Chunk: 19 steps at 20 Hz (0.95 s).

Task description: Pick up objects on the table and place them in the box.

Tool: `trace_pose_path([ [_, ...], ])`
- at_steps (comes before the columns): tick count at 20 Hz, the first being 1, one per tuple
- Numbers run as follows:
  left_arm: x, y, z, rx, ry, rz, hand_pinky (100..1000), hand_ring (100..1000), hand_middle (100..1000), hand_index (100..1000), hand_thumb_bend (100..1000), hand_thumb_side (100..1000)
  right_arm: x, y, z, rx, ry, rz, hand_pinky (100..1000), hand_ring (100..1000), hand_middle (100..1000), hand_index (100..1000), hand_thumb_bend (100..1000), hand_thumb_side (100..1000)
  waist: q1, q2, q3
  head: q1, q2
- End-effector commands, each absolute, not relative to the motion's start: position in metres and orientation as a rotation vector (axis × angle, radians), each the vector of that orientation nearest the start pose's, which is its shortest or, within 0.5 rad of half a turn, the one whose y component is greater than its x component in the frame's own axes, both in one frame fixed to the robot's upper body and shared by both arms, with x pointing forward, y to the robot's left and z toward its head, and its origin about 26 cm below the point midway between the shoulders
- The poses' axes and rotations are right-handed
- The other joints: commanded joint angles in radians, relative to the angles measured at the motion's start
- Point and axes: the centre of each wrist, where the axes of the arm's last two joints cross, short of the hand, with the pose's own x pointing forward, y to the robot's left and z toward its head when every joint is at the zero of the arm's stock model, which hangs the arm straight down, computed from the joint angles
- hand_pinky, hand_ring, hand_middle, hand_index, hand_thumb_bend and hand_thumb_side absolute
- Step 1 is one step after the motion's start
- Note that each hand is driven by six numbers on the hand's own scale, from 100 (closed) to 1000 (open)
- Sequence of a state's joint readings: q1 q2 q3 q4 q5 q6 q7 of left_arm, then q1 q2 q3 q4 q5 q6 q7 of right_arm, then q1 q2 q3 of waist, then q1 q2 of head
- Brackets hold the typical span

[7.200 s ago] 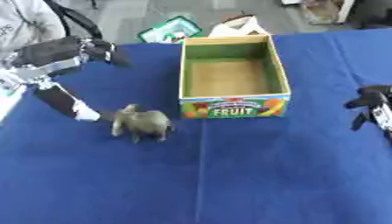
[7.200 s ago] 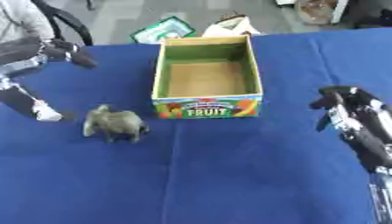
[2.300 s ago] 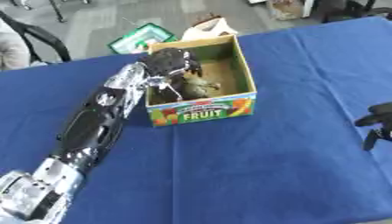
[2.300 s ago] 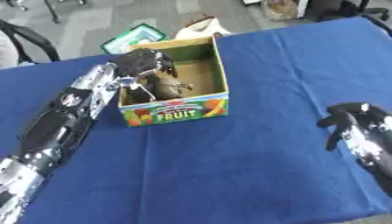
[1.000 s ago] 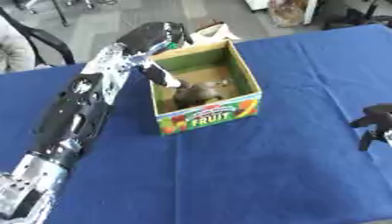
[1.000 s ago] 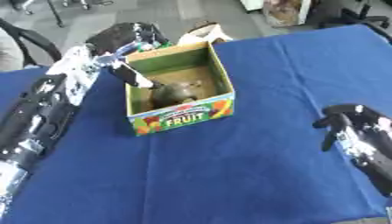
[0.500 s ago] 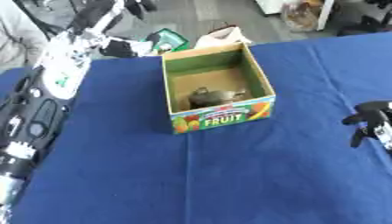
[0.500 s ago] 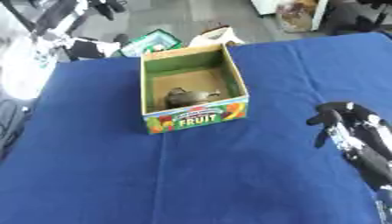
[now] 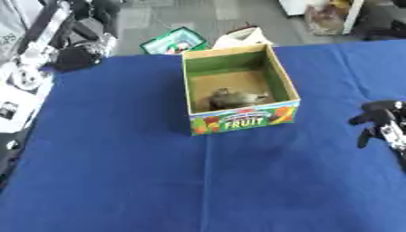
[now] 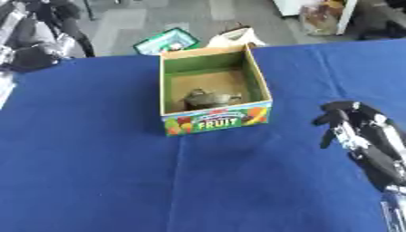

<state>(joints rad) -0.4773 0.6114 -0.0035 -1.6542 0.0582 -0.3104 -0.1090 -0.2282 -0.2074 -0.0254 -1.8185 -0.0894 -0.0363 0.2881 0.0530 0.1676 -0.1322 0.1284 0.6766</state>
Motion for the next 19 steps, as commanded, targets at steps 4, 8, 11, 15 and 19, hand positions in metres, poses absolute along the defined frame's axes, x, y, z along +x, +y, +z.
trace_pose_path([
  [4, 0.329, 0.336, 0.199, 0.142, -2.31, -0.529, 553, 486, 524, 679, 100, 619, 0.316, -0.266, 0.138, 0.132, -2.06, 0.45, 363, 634, 514, 688, 100, 455, -0.005, -0.008, 0.016, -0.005, 0.019],
  [8, 0.318, 0.332, 0.175, 0.069, -2.246, -0.452, 553, 487, 524, 678, 100, 664, 0.316, -0.266, 0.139, 0.128, -2.065, 0.447, 363, 634, 514, 688, 100, 453, -0.008, -0.004, 0.016, -0.011, 0.029],
  [11, 0.311, 0.328, 0.163, 0.027, -2.215, -0.415, 553, 486, 524, 676, 100, 692, 0.316, -0.265, 0.139, 0.13, -2.069, 0.446, 363, 634, 514, 688, 100, 452, -0.01, -0.003, 0.015, -0.014, 0.042],
  [15, 0.307, 0.324, 0.149, -0.003, -2.168, -0.382, 553, 486, 524, 675, 100, 726, 0.316, -0.266, 0.139, 0.124, -2.07, 0.441, 362, 633, 513, 688, 100, 449, -0.013, -0.002, 0.012, -0.02, 0.061],
  [19, 0.304, 0.32, 0.141, -0.023, -2.144, -0.353, 553, 487, 525, 674, 100, 742, 0.316, -0.267, 0.139, 0.12, -2.071, 0.438, 362, 633, 512, 688, 100, 440, -0.013, -0.001, 0.015, -0.027, 0.071],
])
